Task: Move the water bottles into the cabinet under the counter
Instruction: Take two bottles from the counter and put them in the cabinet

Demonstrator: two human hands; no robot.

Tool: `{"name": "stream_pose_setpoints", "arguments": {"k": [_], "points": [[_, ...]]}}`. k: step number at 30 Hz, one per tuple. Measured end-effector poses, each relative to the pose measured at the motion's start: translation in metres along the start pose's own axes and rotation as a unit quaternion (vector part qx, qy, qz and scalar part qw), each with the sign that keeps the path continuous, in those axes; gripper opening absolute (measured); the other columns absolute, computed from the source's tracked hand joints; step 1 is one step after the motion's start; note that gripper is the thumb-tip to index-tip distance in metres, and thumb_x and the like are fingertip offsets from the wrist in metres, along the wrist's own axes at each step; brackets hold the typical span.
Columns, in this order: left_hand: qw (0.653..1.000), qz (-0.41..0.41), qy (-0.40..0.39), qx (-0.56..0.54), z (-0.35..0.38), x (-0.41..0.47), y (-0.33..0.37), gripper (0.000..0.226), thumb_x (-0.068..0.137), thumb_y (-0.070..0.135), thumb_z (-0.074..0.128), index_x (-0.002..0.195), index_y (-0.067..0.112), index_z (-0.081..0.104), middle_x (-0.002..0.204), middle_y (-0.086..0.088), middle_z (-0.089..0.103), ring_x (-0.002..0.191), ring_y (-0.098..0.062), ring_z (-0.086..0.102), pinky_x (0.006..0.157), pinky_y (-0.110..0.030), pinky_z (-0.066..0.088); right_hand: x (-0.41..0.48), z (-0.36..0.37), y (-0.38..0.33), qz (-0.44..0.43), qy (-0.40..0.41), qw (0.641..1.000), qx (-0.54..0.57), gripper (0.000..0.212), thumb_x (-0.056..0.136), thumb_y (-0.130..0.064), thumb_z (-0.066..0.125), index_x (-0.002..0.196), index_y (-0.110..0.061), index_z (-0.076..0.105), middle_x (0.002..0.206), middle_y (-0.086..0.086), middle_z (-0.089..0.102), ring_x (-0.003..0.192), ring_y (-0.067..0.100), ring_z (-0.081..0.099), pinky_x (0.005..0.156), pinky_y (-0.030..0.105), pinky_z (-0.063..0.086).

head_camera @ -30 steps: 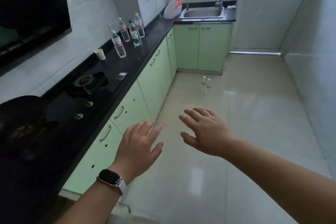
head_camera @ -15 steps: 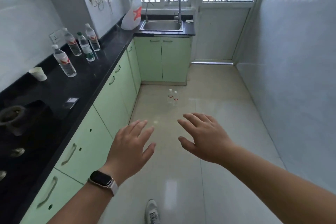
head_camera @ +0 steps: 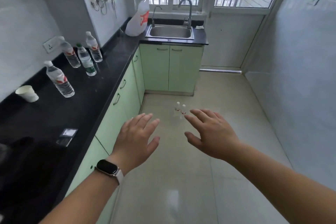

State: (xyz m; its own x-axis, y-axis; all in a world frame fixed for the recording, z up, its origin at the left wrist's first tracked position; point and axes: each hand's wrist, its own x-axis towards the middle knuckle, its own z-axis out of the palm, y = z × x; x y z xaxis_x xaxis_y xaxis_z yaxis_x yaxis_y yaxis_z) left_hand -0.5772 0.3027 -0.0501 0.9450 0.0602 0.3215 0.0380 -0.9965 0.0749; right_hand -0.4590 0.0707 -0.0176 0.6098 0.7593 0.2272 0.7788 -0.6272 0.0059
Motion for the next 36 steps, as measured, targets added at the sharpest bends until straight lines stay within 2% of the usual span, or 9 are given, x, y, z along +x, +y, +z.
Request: {"name": "stream_pose_setpoints", "arguments": {"k": [10,21,28,36], "points": [[0.998,-0.041,-0.016,0.046,0.038,0.103,-0.052,0.051,0.089,0.046,0.047,0.129,0.018,0.063,0.133,-0.008,0.062,0.124,-0.030,0.058,0.100,-0.051,0.046,0.135,0.054,0.059,-0.057,0.040,0.997,0.044,0.056,0.088,-0.054,0.043,0.124,-0.017,0.064,0.125,0.009,0.065,0.112,0.032,0.060,0.094,0.041,0.047],[0.975,-0.194,-0.004,0.110,0.047,0.217,-0.074,0.051,0.089,0.046,0.046,0.126,0.017,0.066,0.129,-0.007,0.064,0.122,-0.029,0.057,0.099,-0.049,0.047,0.306,0.076,0.136,-0.193,0.014,0.976,0.105,0.057,0.090,-0.056,0.040,0.130,-0.019,0.059,0.131,0.007,0.061,0.119,0.031,0.057,0.099,0.044,0.045],[0.946,-0.289,-0.004,0.150,0.036,0.218,-0.115,0.049,0.090,0.044,0.048,0.126,0.016,0.066,0.130,-0.009,0.064,0.123,-0.032,0.057,0.099,-0.048,0.047,0.386,0.090,0.106,-0.282,0.013,0.950,0.133,0.056,0.091,-0.056,0.041,0.133,-0.021,0.056,0.133,0.003,0.059,0.121,0.028,0.055,0.099,0.042,0.045],[0.928,-0.343,0.012,0.144,0.052,0.217,-0.206,0.050,0.089,0.043,0.049,0.126,0.014,0.068,0.130,-0.011,0.064,0.122,-0.034,0.058,0.097,-0.048,0.048,0.471,0.121,0.048,-0.319,0.003,0.938,0.134,0.057,0.090,-0.055,0.040,0.132,-0.021,0.057,0.131,0.001,0.060,0.118,0.027,0.058,0.098,0.041,0.046]]}}
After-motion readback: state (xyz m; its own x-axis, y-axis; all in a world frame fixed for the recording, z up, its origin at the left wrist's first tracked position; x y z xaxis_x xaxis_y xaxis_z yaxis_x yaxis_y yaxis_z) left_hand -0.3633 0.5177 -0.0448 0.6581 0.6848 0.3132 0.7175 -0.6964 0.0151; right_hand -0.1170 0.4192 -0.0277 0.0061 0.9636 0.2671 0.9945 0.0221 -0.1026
